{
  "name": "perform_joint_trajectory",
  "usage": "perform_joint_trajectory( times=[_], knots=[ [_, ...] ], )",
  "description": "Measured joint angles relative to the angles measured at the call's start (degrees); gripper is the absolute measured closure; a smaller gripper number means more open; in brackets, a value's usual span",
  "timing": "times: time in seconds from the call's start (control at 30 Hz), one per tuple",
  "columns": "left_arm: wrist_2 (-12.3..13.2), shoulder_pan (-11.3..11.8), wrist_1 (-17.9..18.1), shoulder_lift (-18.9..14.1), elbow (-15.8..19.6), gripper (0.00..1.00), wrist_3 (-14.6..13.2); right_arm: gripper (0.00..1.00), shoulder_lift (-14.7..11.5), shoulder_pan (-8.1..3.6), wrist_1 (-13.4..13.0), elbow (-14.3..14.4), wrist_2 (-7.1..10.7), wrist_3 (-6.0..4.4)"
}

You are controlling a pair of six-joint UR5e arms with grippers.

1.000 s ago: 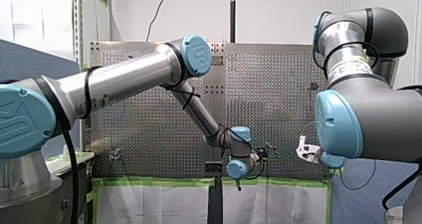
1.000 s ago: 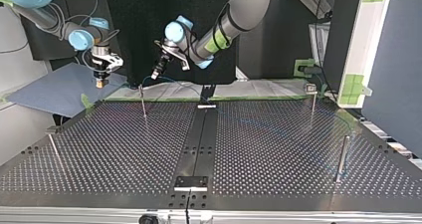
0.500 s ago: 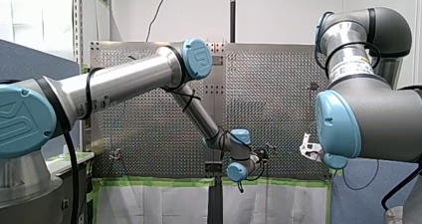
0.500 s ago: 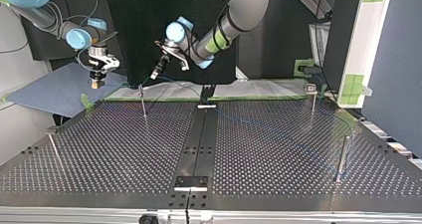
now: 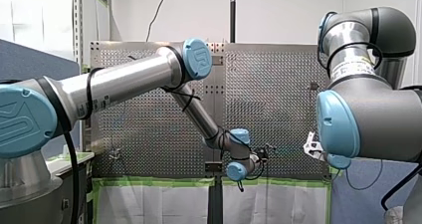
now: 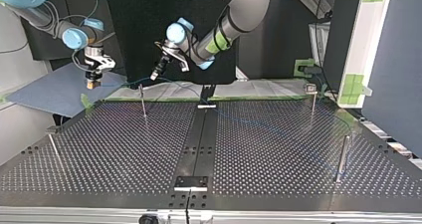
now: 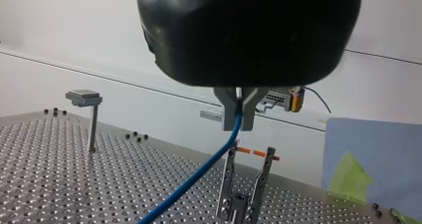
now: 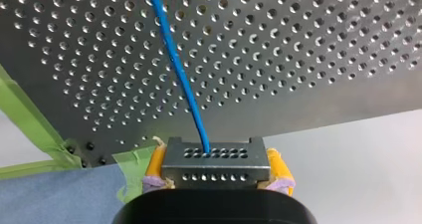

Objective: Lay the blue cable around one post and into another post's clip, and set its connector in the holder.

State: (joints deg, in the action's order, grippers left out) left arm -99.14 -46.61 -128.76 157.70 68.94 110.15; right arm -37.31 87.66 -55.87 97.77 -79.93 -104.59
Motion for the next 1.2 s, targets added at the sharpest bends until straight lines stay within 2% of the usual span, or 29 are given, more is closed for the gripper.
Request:
perform_joint_trajectory(
  times=[0.37,1.0,1.2],
  knots=[
    [0.26,0.55,0.05,0.0,0.03,0.99,-0.03,0.73,0.05,-0.19,-0.2,-0.08,0.43,-0.28],
    [1.4,2.01,0.5,0.12,-0.01,0.99,2.28,0.73,0.01,0.34,-1.16,-0.1,1.24,-0.18],
    [2.11,1.91,-1.05,1.94,-1.72,0.99,2.64,0.73,0.03,0.51,-1.25,-0.09,1.26,-0.23]
  ],
)
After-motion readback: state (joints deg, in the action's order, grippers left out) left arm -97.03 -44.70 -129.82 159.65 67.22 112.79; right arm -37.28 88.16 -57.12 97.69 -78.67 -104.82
